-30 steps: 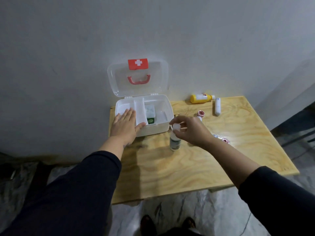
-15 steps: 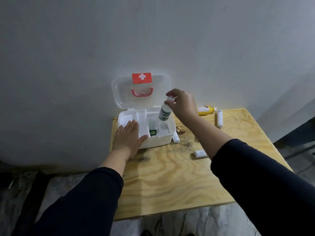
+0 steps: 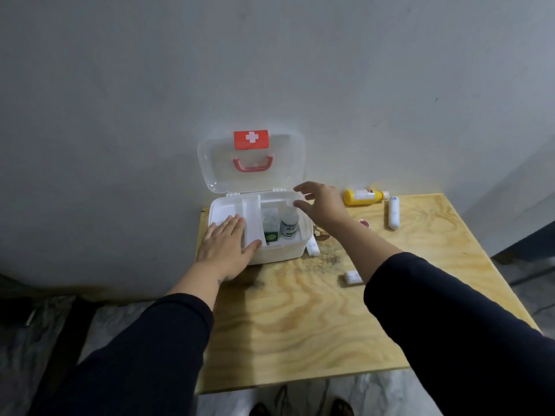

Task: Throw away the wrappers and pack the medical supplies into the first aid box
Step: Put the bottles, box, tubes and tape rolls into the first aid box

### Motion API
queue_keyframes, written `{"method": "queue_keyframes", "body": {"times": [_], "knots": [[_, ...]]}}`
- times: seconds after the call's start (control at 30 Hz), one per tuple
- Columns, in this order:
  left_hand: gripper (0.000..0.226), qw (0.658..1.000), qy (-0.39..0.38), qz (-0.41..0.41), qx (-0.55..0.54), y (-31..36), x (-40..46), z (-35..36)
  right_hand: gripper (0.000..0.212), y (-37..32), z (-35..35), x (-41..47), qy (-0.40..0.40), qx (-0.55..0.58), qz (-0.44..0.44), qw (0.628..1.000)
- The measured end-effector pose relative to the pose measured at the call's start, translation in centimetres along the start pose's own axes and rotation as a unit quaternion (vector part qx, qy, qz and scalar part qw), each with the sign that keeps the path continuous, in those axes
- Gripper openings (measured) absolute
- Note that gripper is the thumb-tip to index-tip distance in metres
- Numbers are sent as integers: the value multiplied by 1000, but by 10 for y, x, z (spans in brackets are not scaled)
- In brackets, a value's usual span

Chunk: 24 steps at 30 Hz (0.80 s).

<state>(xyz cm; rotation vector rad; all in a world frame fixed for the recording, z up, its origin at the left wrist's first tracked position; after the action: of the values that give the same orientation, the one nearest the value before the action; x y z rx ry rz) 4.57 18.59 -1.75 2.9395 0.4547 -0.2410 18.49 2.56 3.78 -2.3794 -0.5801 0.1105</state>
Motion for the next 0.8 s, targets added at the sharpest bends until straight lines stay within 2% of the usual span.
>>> {"method": "queue_keyframes", "body": {"times": [0.13, 0.23, 0.3, 0.4, 0.53, 0.8], "knots": [[67, 998, 47, -18, -28, 20, 18, -28, 29, 33, -31, 2, -10, -53, 9, 998], [58, 995, 89, 19, -40, 61, 40, -56, 29, 72, -56, 4, -27, -93, 47, 994], [52, 994, 88, 48, -39, 95, 56, -69, 30, 100, -71, 5, -36, -109, 69, 991], [47, 996, 29, 69, -48, 143, 76, -64, 31, 139, -93, 13, -43, -122, 82, 988], [47, 994, -72, 59, -48, 182, 97, -30, 34, 177, -109, 34, -49, -138, 69, 987], [42, 991, -115, -12, -71, 205, 120, 12, 42, 217, -78, 73, -76, -127, 5, 989]]}}
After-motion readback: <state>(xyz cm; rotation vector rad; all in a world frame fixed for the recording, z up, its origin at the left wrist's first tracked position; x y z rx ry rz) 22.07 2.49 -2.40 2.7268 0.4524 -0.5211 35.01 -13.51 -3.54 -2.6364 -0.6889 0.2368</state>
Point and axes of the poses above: each hand's wrist, its own x-axis towards the middle knuckle, its own z-axis out of the palm, y = z × x, the point moved 4 cm from there along x, towards the middle knuckle, and after that the axes turned 4 degrees about y, right-handed, at the moved point
